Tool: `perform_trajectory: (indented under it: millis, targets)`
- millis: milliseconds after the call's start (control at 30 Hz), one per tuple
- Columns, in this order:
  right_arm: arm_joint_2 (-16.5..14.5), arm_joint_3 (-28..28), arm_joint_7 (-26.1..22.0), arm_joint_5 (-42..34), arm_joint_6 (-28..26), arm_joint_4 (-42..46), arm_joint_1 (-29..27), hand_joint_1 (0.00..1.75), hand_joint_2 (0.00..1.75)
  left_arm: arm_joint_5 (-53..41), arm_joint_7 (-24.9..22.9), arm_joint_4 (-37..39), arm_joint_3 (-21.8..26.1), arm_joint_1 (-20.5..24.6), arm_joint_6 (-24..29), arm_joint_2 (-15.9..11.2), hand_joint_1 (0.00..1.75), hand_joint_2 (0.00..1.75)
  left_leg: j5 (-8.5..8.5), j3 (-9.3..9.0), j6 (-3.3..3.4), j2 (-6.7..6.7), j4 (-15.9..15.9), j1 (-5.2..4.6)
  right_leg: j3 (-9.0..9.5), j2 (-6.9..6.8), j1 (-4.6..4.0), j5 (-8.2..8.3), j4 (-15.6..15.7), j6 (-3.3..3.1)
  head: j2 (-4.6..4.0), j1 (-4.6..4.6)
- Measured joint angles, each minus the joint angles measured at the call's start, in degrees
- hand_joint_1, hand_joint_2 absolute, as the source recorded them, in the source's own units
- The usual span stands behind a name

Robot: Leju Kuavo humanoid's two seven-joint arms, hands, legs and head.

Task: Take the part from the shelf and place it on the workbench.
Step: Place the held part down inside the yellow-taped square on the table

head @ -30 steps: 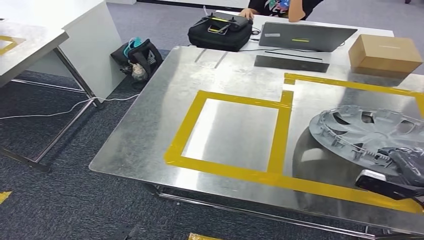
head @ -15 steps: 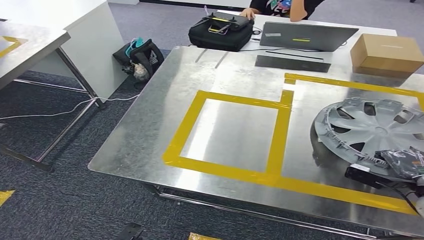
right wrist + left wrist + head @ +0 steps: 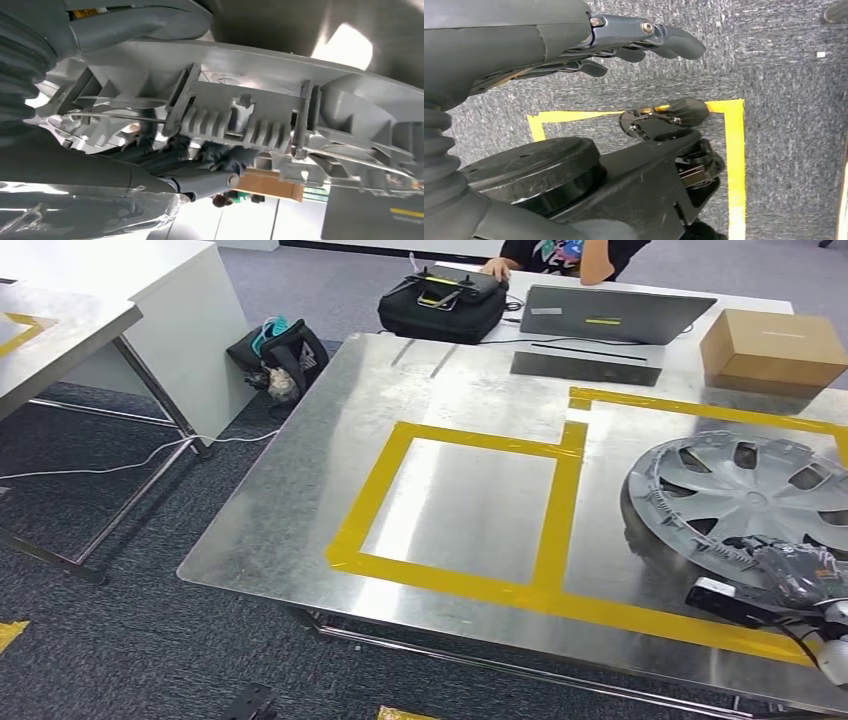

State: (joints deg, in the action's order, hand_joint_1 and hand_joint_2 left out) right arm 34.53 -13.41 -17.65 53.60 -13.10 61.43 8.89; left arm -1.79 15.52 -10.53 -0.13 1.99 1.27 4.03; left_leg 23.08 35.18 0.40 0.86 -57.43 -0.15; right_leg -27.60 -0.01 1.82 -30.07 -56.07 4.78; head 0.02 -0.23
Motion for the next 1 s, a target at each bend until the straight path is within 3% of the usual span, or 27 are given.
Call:
perform_trajectory:
  millis: [567, 1000]
  targets:
    - [-2.85, 3.17, 1.39, 0.23, -5.44, 13.2, -5.61, 0.0, 1.75, 0.13, -0.27, 0.0, 1.8, 0.09, 0.24, 0.43, 0.0, 0.0, 0.0, 0.01, -0.01, 0.02, 0.02, 0.01, -0.03, -0.01, 0.0, -0.02, 0.0, -0.02, 0.0, 0.01]
    - [-7.34, 6.15, 0.08, -3.51, -9.76, 25.82, -9.97, 0.0, 1.75, 0.37, -0.28, 0.0, 2.96, 0.05, 0.7, 0.89, 0.0, 0.0, 0.0, 0.01, -0.01, 0.04, 0.02, 0.02, -0.03, -0.03, 0.0, -0.04, 0.0, -0.04, 0.0, 0.0]
